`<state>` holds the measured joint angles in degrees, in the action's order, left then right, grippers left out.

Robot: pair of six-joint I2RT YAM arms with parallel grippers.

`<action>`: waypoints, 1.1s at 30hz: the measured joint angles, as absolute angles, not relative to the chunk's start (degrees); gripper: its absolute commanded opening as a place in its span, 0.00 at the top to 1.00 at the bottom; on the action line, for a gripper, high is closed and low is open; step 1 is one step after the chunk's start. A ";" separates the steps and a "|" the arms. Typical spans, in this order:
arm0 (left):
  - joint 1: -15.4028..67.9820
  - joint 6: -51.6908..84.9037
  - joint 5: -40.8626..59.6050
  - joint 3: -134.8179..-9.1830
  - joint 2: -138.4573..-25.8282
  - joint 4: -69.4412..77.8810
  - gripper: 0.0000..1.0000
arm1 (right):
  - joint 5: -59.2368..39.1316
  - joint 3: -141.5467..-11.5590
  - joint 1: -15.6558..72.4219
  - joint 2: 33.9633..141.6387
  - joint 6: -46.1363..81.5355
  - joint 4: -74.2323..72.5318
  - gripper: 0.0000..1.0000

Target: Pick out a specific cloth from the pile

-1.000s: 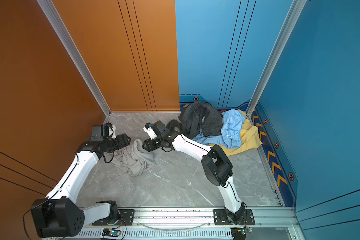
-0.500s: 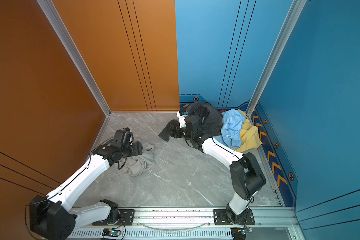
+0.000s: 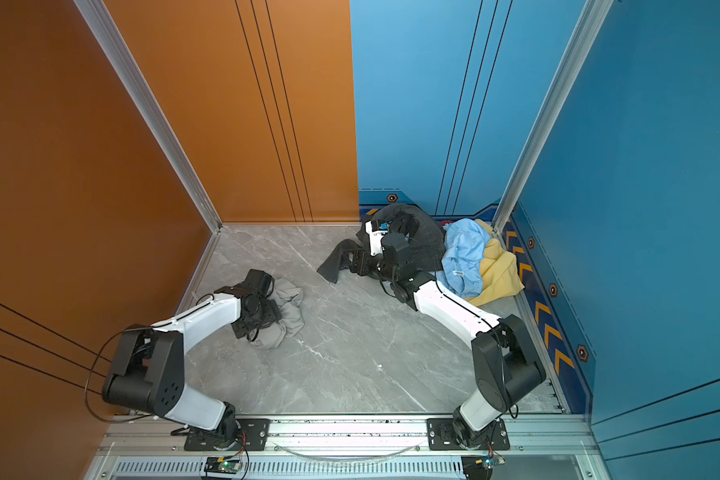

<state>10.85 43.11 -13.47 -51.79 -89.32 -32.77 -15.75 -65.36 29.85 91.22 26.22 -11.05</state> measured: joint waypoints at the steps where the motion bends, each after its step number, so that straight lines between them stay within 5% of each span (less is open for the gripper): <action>1: 10.68 44.25 -13.56 -53.17 -90.63 -32.62 0.09 | -15.75 -65.17 29.45 91.18 26.22 -11.14 0.30; 19: 4.67 76.93 -13.06 -86.28 -118.24 -31.07 0.13 | -15.77 -64.20 22.98 90.15 26.02 -10.92 0.29; 33: 1.89 101.71 -17.65 -101.82 -127.50 -37.08 0.08 | -15.81 -61.80 20.75 88.66 23.81 -9.39 0.22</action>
